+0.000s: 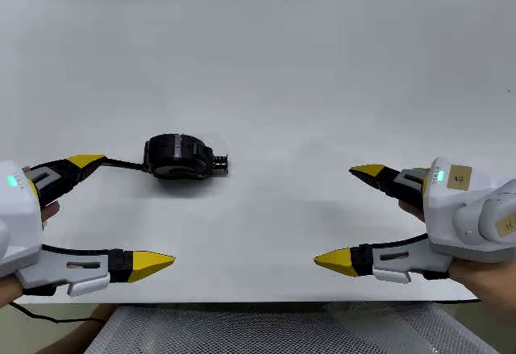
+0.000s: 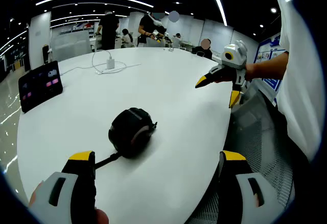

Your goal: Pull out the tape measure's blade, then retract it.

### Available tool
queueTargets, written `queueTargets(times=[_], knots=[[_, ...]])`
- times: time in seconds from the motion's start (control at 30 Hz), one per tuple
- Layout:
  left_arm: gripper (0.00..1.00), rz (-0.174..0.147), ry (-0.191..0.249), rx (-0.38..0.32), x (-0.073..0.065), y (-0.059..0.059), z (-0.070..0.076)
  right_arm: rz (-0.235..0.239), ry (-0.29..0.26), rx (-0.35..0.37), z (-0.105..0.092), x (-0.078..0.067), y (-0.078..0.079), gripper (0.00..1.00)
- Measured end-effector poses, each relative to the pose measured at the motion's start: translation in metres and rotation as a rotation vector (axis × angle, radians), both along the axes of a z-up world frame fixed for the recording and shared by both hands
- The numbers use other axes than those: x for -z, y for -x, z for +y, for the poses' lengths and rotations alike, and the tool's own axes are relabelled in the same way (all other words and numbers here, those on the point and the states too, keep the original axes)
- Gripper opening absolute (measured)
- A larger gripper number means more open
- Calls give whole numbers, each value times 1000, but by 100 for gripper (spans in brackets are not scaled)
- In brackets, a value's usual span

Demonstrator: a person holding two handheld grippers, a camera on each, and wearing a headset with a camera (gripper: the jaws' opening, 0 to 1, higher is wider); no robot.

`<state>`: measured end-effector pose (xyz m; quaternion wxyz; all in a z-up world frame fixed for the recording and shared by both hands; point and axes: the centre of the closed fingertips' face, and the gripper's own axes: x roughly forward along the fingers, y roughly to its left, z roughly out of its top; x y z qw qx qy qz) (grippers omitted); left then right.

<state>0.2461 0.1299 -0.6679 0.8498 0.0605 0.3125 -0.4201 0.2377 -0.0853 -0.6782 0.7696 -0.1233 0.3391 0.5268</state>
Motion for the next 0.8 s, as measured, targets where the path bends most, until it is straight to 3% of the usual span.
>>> queueTargets(times=[0.43,0.8], knots=[[98,-8,-9,0,-1,-1,1,-29,-4,10,-2,-2,-5,84],[96,0,-23,1,1,0,1,-15,-9,16,-4,-1,-4,83]])
